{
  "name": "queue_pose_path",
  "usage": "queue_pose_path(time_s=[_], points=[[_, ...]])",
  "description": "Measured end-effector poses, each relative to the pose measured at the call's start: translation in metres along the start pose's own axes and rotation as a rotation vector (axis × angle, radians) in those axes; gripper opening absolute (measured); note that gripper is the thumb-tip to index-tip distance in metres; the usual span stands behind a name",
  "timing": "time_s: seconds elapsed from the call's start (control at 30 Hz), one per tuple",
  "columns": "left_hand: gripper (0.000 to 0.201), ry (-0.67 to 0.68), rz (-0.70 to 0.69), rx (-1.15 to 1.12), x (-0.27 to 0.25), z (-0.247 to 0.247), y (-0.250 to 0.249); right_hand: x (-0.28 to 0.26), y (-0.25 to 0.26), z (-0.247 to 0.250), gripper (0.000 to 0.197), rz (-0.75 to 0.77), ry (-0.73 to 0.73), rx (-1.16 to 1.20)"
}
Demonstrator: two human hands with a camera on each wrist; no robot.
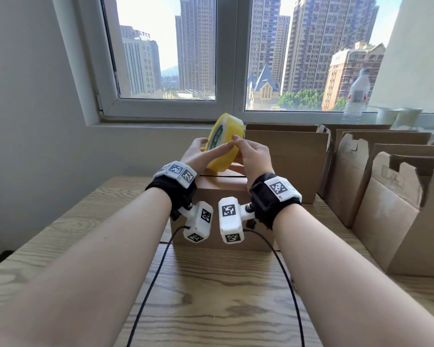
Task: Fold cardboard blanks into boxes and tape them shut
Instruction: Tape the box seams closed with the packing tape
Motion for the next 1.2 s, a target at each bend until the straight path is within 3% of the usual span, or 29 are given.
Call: queue_pose_path(time_s=[0.13,0.33,0.67,0.77,0.9,1.0,1.2], points=[[0.130,-0.027,-0.008,0.013,0.004,0.003,0.003,-0.001,-0.001,-0.003,0.012,0.002,0.071,0.004],[0.115,-0.012,-0.021,0.053,0.008,0.004,0.004,0.001,-0.002,-0.002,0.008,0.019,0.087,0.014],[0.038,0.069,-0.187,0.130,0.015,0.001,0.006,0.002,-0.004,0.000,0.023,-0.078,0.006,0.247],[0.042,0.078,-0.190,0.111,0.015,0.002,0.006,0.003,-0.005,0.002,0.019,-0.078,-0.009,0.149],[0.075,0.053,-0.170,0.028,0.014,0.005,0.008,0.000,-0.003,0.002,0.017,-0.041,0.055,0.076],[0.069,0.026,-0.187,0.010,0.017,0.007,0.007,0.000,-0.004,0.001,0.015,-0.059,0.069,0.137],[0.057,0.036,-0.202,0.002,0.018,0.007,0.006,0.002,-0.006,0.011,0.020,-0.194,-0.057,0.407]])
Point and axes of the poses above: each hand's wrist, its own x-axis towards the middle knuckle, its own z-axis out of the back of the hand, y = z × x, the point moved 6 cm from there along x, towards the middle knuckle, and after that the axes turned 14 degrees about -x, right-handed, at the moved point
